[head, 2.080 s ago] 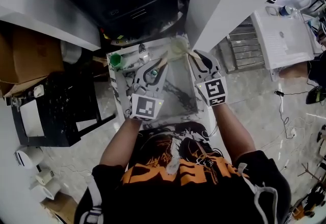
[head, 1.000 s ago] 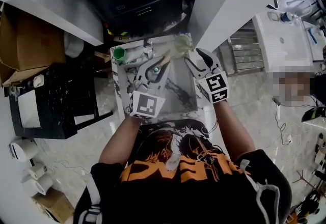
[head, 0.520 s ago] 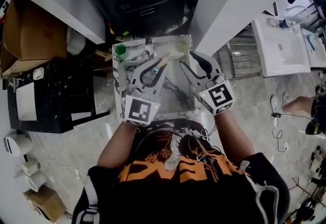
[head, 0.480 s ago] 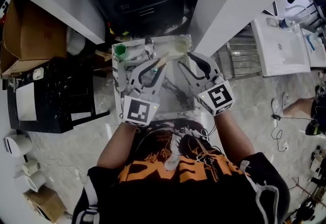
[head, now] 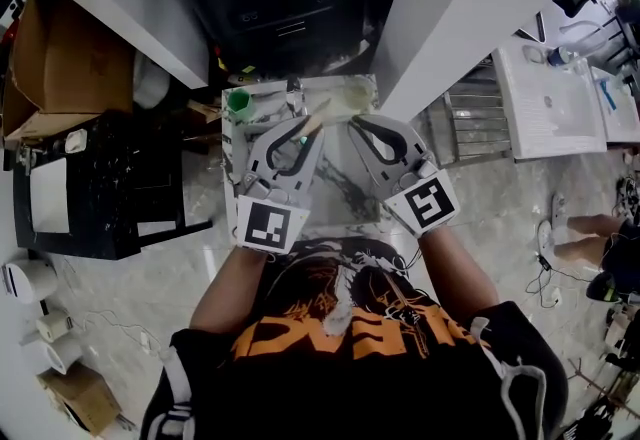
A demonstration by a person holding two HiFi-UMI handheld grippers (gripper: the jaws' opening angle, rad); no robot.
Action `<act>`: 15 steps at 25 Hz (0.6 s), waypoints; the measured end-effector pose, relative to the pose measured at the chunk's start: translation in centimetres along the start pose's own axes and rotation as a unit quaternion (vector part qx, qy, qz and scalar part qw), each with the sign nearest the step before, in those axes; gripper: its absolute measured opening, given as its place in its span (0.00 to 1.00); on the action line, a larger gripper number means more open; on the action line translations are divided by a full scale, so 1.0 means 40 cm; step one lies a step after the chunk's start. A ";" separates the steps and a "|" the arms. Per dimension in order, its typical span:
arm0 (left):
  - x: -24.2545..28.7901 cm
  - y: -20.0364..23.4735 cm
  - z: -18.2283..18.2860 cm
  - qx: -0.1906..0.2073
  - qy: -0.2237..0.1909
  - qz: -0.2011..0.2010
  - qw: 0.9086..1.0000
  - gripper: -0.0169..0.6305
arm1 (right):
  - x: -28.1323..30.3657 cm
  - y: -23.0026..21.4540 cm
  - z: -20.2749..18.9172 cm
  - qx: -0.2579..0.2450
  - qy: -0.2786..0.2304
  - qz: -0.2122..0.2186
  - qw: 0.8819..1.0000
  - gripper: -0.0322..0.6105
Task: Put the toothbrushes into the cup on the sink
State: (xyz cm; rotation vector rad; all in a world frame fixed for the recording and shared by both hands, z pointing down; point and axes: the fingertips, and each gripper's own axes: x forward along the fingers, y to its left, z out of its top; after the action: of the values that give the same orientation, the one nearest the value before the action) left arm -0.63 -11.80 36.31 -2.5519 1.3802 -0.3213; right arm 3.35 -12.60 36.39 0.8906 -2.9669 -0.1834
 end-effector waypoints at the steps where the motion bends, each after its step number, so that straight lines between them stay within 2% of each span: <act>1: 0.000 0.002 0.000 -0.001 0.000 0.001 1.000 0.16 | 0.001 0.000 0.004 0.001 -0.002 0.001 1.000 0.10; 15: -0.032 0.085 0.002 0.003 -0.008 0.034 0.999 0.16 | 0.081 0.037 0.030 0.007 -0.009 0.042 0.999 0.07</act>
State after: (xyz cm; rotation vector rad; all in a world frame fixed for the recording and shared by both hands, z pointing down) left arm -3.98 -12.54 35.12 -2.4899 1.4548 -0.2932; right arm -0.25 -13.02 35.39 0.7681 -3.0198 -0.1688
